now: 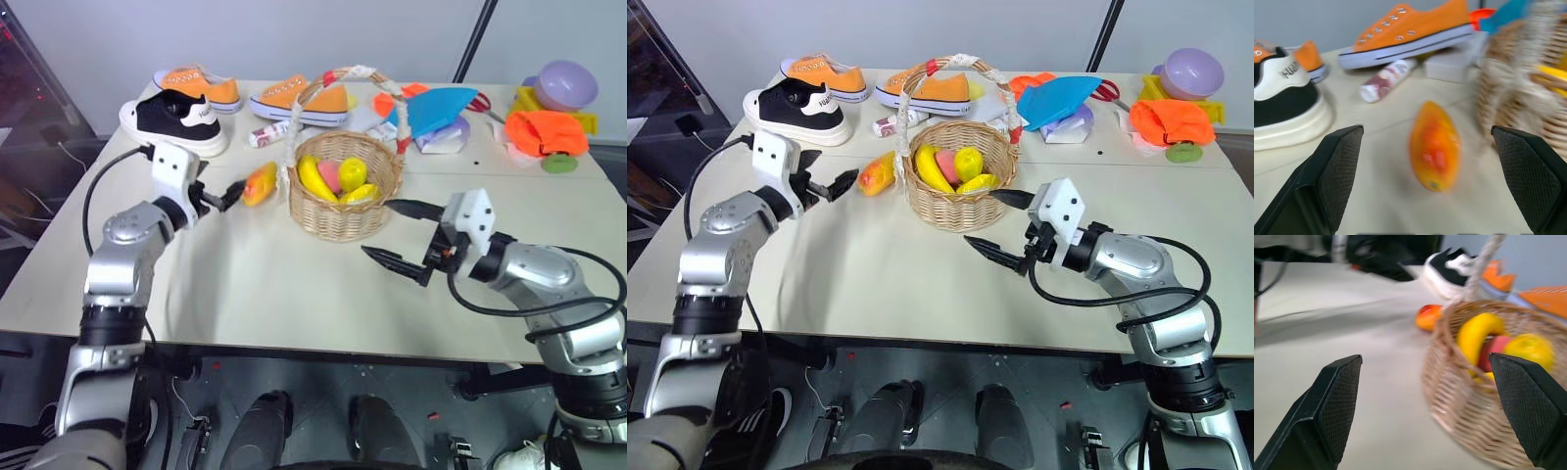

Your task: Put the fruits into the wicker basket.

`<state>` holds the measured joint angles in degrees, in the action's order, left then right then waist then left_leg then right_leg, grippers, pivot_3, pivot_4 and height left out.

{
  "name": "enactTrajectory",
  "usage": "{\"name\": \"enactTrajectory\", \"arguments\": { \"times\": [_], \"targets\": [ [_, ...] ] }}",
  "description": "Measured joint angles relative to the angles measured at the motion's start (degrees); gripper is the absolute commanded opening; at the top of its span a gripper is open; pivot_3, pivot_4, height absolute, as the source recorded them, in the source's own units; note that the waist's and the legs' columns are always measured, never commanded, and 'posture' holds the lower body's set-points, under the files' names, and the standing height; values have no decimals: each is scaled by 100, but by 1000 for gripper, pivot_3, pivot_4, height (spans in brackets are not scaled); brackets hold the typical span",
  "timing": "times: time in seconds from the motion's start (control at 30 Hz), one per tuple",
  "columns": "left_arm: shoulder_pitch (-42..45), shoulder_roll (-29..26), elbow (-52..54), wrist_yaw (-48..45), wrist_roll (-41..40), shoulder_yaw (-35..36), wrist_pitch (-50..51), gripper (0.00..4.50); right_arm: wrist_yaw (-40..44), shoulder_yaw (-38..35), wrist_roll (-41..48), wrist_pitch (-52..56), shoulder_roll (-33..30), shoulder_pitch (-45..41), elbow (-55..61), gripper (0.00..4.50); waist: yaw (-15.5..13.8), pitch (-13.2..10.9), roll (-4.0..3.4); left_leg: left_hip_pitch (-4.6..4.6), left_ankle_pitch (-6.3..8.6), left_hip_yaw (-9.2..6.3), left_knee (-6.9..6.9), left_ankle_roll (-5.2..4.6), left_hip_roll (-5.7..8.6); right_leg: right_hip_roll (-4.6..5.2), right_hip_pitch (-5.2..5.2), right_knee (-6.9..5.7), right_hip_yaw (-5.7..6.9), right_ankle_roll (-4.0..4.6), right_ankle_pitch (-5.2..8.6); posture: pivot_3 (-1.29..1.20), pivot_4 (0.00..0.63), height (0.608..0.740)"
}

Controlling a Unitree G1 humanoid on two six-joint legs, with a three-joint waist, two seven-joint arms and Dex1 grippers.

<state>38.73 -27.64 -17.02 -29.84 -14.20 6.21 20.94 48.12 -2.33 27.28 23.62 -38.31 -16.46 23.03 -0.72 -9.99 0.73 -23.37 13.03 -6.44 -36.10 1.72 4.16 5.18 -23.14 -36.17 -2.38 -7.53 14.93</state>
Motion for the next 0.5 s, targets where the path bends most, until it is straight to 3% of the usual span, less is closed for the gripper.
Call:
{"name": "enactTrajectory", "arguments": {
  "times": [0.2,0.5],
  "targets": [
    [1367,459,-2501,-75,386,-228,-810,4470,-78,66,-18,28,11,-131,72,4320,12,-2,4,-4,0,2,-1,0,8,-1,-4,-1,4,-6,-3,0,150,740],
    [2156,556,-4479,-70,866,-338,-1243,4470,-200,41,-20,29,1,-89,96,4320,142,-3,5,-4,0,4,-1,0,7,-6,-11,-8,4,-7,-3,0,150,740]
  ]
}}
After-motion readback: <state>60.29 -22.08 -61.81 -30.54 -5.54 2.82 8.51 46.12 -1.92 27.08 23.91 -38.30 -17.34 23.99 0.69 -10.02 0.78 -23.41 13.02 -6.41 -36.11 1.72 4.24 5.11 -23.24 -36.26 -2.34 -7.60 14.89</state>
